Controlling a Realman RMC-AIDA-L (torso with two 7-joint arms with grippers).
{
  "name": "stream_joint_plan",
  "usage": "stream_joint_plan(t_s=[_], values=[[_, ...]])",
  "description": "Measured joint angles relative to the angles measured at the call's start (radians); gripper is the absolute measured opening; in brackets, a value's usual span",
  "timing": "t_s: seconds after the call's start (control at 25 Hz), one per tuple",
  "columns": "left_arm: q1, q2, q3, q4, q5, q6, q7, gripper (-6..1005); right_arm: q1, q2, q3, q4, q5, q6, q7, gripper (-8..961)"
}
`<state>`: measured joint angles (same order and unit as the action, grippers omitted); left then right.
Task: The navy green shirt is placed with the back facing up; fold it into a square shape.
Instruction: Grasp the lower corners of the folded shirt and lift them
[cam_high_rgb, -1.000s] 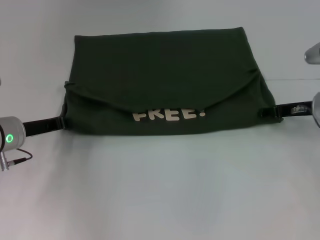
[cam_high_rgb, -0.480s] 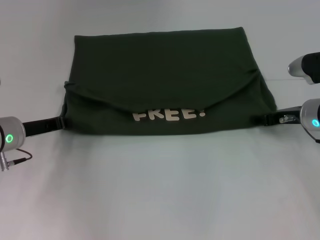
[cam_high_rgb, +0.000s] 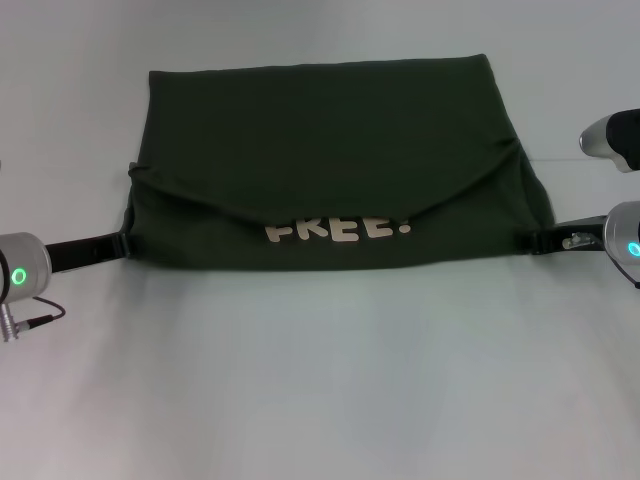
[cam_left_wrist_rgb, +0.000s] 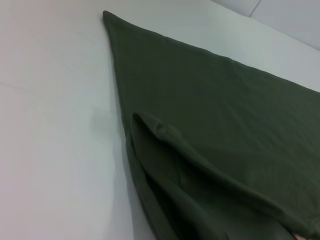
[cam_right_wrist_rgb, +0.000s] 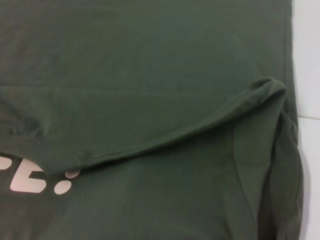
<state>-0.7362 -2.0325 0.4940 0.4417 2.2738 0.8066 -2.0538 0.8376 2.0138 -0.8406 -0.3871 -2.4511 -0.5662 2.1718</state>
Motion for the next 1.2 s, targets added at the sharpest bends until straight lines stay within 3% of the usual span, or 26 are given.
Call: stream_joint_plan(t_s=[0.32,0.52,0.76,0.84,1.2], values=[[0.000,0.000,0.000,0.002,-0.001,0.000,0.000,42,-0.002,-0.002,0.000,-0.001,-0.003,-0.001,0.000,353],[-0.001,0.000,-0.001,0.002,-0.001,0.001,0.000,42,-0.002,-0.006,0.000,0.002,-0.016,-0.005,0.006,322],[-0.003,0.002,-0.002,0.002,-0.001,0.006,0.000,43,-0.015,-0.008,0.006,-0.013,-0.015,-0.015,0.006,142],[-0.004,0.003,-0.003,0.006,0.000,0.016,-0.005,42,-0.020,-0.008,0.008,-0.020,-0.013,-0.021,0.006,36],[0.040,0.019,-0.012,0.109,0.006,0.219,-0.079,42,-0.157,0.018,0.025,-0.268,0.068,-0.243,-0.004,36]])
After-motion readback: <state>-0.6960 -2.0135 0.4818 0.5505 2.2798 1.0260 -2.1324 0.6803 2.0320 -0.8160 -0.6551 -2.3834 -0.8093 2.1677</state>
